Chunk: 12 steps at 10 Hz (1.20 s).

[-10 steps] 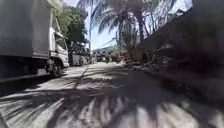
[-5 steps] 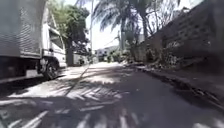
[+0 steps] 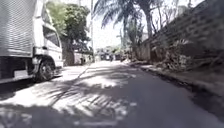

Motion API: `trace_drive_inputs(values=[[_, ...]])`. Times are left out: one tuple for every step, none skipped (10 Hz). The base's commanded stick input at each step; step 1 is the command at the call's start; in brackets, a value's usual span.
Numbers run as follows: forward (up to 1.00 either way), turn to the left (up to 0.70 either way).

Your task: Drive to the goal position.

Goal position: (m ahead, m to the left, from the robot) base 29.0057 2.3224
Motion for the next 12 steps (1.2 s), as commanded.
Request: trace_drive_inputs(values=[[1.00,0.01],[1.00,0.01],[1.00,0.01],[1.00,0.01],[1.00,0.01],[1.00,0.01],[1.00,0.01],[1.00,0.01],[1.00,0.01],[1.00,0.01],[1.00,0.01],[1.00,0.01]])
